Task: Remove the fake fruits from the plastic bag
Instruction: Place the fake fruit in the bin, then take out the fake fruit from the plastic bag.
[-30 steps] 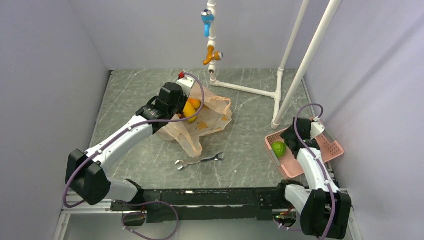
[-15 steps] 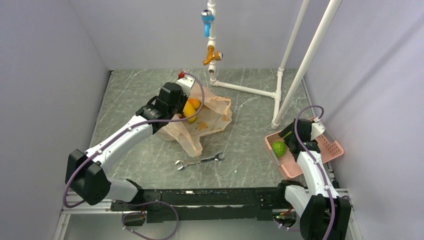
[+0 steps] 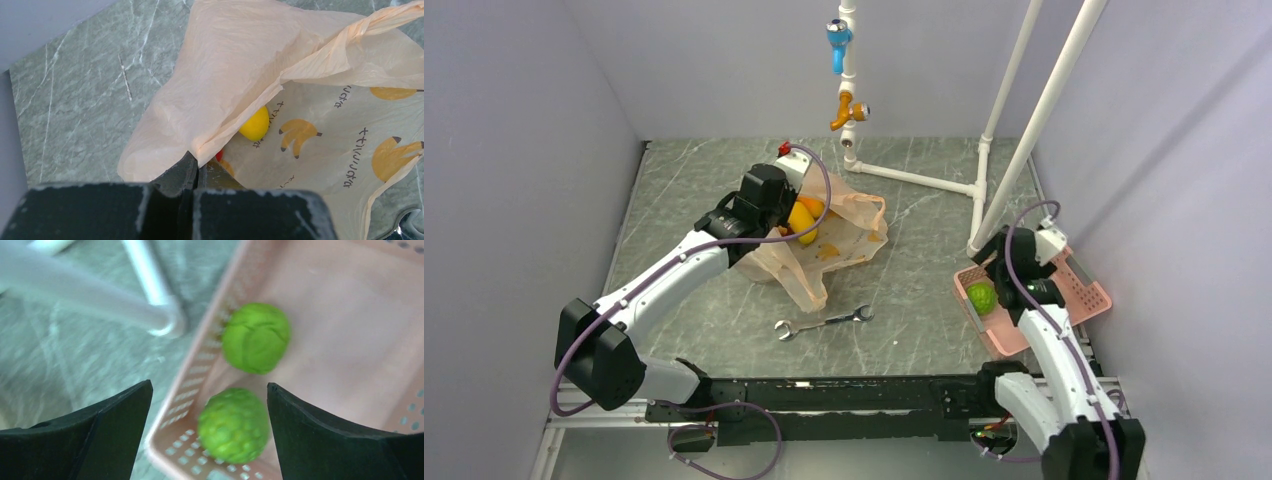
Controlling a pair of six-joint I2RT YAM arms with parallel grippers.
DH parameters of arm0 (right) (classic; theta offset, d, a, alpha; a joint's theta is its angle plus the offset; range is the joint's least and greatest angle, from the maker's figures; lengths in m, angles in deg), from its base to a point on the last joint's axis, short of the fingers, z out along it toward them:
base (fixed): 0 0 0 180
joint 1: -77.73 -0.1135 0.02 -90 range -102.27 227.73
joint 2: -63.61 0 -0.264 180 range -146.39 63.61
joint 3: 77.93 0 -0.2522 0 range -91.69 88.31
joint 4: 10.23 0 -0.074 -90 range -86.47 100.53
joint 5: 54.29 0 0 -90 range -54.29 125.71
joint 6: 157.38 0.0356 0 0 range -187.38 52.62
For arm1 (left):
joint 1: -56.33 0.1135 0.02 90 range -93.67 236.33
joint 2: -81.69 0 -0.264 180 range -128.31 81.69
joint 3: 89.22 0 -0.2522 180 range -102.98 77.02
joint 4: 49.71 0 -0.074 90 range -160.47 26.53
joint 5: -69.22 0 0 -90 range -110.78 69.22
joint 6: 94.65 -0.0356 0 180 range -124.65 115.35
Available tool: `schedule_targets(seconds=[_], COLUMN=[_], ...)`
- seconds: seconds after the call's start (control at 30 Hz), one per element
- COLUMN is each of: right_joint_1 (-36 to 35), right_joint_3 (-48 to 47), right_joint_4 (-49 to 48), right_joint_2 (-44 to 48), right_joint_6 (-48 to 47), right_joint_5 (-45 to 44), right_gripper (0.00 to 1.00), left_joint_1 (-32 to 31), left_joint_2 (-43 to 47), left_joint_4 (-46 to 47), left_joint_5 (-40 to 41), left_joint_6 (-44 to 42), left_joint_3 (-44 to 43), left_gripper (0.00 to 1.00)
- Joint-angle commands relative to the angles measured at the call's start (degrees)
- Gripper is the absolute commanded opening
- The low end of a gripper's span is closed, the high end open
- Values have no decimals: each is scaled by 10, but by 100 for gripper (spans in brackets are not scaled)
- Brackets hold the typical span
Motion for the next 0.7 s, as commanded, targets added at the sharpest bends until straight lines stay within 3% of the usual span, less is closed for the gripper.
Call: schedule_targets(seconds=[0.0,0.1,0.23,0.37,0.5,0.67], right_joint_1=[-146,-230,-283,-344,-408,-433], right_joint_3=[-77,-110,-124,-63,9,-54], right_joint_4=[42,40,-18,-204,-433,-520], right_joint_2=[18,15,-6,-5,-17,-171], right_joint_6=[-5,-26,-97,-174,-161,-145], right_joint_5=[-119,-128,-3,188,271,325], right_gripper=[87,88,89,81,79,69], left_joint_1=[2,3,1,-12,-31,-37], left_joint_2=[7,12,35,69,100,94], left_joint_4=[7,8,19,41,83,79], left_joint_5=[-6,-9,-27,-63,-45,-26], left_joint_6=[-3,-7,-22,-62,-93,-101], left_joint_3=[-24,-19,-3,24,64,62], left_gripper=[0,0,0,0,0,0])
